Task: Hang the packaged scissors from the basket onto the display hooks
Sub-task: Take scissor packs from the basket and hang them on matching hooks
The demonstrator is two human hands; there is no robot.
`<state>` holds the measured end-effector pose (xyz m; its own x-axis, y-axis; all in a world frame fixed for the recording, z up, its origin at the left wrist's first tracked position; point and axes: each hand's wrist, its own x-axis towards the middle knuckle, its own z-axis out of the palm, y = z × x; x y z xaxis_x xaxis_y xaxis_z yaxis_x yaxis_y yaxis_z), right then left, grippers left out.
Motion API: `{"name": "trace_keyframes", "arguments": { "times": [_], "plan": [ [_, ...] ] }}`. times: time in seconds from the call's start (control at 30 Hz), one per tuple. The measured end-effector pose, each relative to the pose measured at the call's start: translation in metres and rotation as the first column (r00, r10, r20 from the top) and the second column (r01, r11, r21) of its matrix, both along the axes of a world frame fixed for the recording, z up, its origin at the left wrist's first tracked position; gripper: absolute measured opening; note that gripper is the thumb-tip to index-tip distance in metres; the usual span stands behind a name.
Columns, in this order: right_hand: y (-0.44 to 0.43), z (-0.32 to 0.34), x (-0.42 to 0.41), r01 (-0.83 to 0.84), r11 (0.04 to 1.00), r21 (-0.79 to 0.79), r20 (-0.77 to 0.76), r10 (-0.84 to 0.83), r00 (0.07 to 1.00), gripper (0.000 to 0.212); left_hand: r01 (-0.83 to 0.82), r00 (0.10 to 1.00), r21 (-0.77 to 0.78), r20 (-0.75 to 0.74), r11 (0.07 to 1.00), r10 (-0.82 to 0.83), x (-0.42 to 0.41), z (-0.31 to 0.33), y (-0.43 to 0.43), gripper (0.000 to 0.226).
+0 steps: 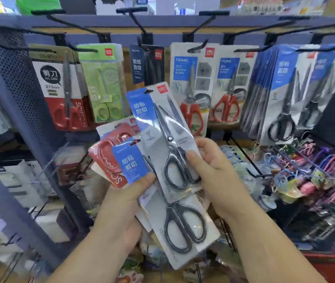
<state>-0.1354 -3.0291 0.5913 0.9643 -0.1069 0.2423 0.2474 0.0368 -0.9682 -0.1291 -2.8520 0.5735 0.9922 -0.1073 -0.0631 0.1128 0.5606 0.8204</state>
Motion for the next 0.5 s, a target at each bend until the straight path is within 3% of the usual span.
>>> {"name": "trace_keyframes", "arguments": {
  "times": [0.13, 0.2, 0.33, 0.5],
  "plan": [
    [-0.023, 0.004, -0.014, 0.023, 0.997, 0.074, 0.050, -0.027, 0.998, 0.016, -0.010, 1.000, 0.026, 0.026, 1.000, 0.009, -0.006, 0.000, -0.024, 0.015],
    [-0.034, 0.007, -0.020, 0.041, 0.994, 0.099, 0.081, -0.049, 0.996, 0.018, -0.024, 0.999, 0.049, 0.037, 0.999, 0.022, -0.008, 0.003, -0.034, 0.017],
    [-0.063, 0.010, -0.035, 0.051, 0.982, 0.183, 0.124, -0.074, 0.989, 0.027, 0.010, 0.998, 0.048, 0.063, 0.999, -0.013, -0.014, 0.007, -0.052, 0.052],
    [-0.123, 0.000, -0.059, 0.115, 0.961, 0.250, 0.159, -0.158, 0.975, 0.023, -0.017, 0.988, 0.073, 0.155, 0.997, 0.006, -0.024, 0.009, -0.079, 0.038]
  ]
}}
